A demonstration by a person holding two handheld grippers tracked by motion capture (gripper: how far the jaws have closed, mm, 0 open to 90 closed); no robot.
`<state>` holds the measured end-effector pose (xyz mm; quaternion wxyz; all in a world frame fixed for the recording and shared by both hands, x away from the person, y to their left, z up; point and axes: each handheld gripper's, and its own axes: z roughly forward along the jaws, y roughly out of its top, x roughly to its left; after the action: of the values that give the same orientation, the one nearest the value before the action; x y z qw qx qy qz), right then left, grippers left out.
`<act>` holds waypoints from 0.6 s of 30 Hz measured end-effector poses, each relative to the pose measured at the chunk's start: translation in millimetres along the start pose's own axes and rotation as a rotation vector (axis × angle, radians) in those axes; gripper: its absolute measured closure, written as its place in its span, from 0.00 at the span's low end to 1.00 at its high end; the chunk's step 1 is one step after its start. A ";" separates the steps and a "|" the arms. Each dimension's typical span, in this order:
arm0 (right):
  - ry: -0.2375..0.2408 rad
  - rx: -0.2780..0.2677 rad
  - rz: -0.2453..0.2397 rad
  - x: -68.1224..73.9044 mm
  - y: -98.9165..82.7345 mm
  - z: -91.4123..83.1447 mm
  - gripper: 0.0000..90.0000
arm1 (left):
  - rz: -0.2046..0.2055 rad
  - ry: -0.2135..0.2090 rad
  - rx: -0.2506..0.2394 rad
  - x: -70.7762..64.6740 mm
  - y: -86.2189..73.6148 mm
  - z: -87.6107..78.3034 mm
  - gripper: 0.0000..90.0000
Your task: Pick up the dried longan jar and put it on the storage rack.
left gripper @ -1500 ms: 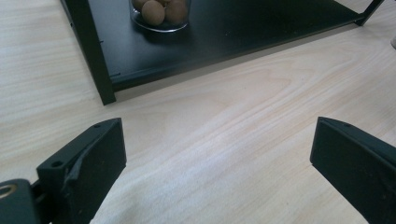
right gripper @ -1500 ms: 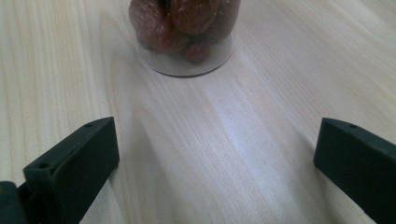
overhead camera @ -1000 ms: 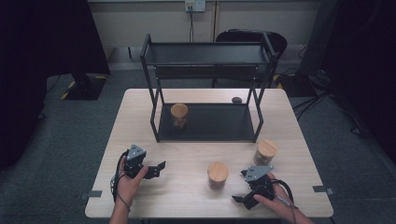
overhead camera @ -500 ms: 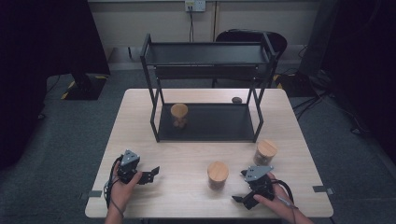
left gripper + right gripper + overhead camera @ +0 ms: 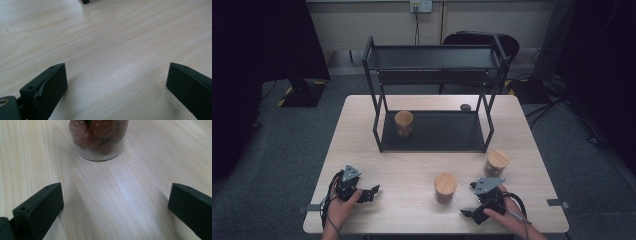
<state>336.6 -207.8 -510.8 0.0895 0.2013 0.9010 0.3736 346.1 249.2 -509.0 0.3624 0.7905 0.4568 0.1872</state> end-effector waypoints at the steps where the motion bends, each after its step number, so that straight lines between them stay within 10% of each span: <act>1: 0.000 0.000 0.000 0.0 0.0 0.0 0.00 | 0.001 0.000 0.002 0.0 -0.2 -0.1 0.04; 18: -0.005 0.001 0.006 0.8 -1.0 -1.1 0.00 | 0.025 0.023 0.044 -0.2 -3.3 -1.3 0.01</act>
<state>335.2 -208.9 -510.7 0.0907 0.2052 0.9003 0.3729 343.3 250.6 -510.5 0.3374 0.8018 0.4549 0.1906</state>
